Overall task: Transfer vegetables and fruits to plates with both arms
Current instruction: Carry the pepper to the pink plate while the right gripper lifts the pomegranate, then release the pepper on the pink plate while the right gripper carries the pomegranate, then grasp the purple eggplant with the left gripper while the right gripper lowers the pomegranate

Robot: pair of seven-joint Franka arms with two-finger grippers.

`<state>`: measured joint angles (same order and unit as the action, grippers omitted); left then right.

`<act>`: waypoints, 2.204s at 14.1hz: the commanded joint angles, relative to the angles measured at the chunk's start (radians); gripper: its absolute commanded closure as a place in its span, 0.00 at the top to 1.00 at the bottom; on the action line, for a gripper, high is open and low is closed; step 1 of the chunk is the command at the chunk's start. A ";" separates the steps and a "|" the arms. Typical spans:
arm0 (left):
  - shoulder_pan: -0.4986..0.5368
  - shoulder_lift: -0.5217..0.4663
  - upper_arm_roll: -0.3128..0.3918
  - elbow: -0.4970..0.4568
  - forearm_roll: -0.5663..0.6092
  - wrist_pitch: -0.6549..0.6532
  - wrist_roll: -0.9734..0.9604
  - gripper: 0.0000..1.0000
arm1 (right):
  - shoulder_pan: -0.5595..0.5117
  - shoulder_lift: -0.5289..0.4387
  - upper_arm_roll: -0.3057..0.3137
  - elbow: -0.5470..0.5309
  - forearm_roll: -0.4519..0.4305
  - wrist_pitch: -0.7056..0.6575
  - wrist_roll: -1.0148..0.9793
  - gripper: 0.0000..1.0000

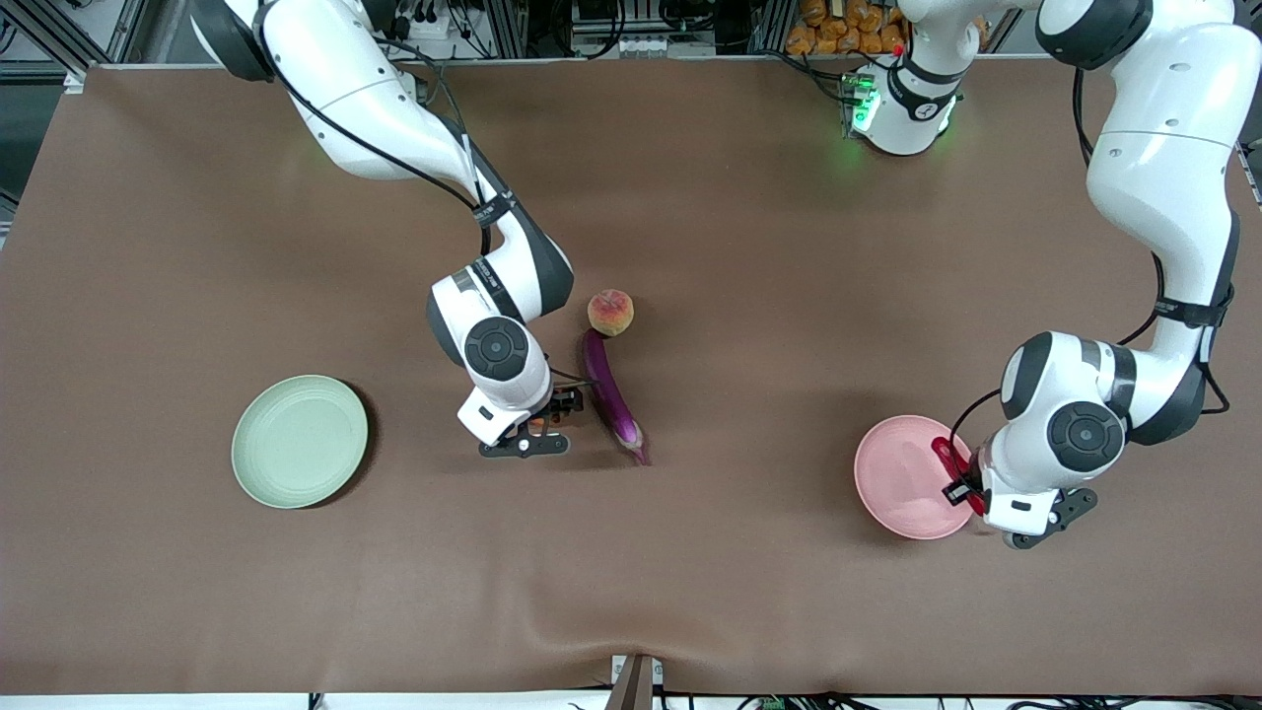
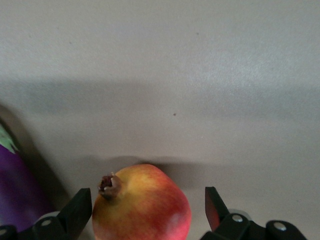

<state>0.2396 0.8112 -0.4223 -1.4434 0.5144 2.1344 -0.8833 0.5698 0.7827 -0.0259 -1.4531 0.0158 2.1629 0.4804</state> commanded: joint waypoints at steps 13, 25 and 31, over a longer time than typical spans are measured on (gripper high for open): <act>-0.049 -0.030 -0.074 0.006 -0.039 -0.042 -0.133 1.00 | -0.102 -0.127 -0.006 -0.004 -0.008 -0.139 0.024 0.01; -0.518 0.069 -0.100 0.104 -0.042 0.120 -0.850 1.00 | -0.416 -0.177 -0.008 -0.035 -0.020 -0.187 -0.445 0.03; -0.718 0.148 0.034 0.196 -0.042 0.283 -0.964 1.00 | -0.560 -0.152 -0.008 -0.125 -0.025 -0.051 -0.623 0.03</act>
<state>-0.4579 0.9339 -0.4062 -1.2905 0.4866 2.3724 -1.8396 0.0536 0.6372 -0.0556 -1.5246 0.0126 2.0458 -0.0972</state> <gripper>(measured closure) 0.000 0.141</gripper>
